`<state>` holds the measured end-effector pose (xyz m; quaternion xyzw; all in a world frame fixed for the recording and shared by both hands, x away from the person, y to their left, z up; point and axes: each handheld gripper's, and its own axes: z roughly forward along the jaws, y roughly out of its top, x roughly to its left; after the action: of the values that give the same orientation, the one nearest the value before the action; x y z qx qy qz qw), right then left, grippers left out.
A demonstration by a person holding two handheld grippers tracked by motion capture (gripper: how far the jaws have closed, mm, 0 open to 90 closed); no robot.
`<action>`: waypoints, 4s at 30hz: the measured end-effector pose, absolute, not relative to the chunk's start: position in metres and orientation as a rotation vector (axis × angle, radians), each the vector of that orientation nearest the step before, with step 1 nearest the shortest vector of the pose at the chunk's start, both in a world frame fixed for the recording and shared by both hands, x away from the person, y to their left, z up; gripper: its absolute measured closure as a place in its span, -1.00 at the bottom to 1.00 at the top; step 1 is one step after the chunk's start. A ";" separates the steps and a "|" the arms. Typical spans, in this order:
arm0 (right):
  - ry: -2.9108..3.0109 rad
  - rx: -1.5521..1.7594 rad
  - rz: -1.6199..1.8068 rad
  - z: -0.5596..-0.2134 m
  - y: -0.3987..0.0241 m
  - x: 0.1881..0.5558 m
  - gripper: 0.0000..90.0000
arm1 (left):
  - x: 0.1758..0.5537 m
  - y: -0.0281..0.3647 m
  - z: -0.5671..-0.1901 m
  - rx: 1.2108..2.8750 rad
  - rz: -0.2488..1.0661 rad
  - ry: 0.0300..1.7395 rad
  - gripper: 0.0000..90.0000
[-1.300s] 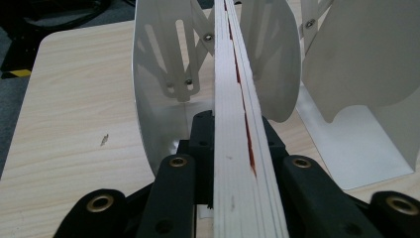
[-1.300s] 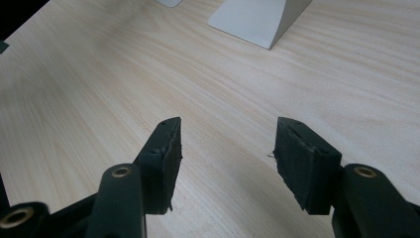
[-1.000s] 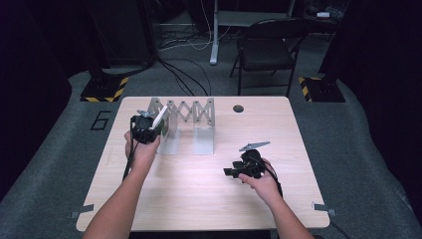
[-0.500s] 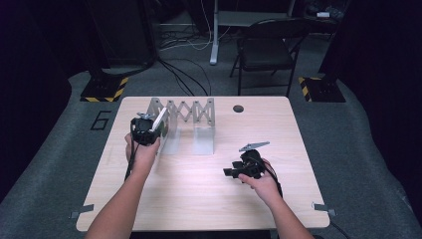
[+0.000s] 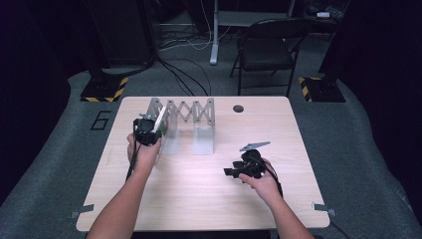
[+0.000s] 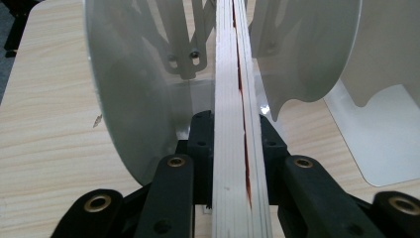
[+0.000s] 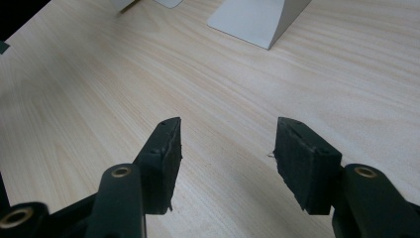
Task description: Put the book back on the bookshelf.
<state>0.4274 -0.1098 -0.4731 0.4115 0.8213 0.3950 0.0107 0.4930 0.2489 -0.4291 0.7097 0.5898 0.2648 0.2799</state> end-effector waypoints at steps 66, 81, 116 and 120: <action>2.570 1.286 1.229 -0.476 -0.108 0.429 -0.03 | 0.482 0.253 -0.414 1.864 0.719 1.537 0.56; 2.572 1.283 1.225 -0.476 -0.108 0.430 -0.03 | 0.469 0.246 -0.387 1.837 0.743 1.430 0.37; 2.562 1.297 1.230 -0.475 -0.107 0.430 -0.05 | 0.416 0.261 -0.362 1.952 0.626 1.237 0.01; 2.565 1.285 1.227 -0.475 -0.107 0.431 -0.05 | 0.406 0.265 -0.362 1.943 0.618 1.225 0.00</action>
<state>0.4306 -0.1072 -0.4752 0.4119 0.8220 0.3932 0.0108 0.4065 0.2647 -0.3621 0.7581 0.4778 0.2413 0.3725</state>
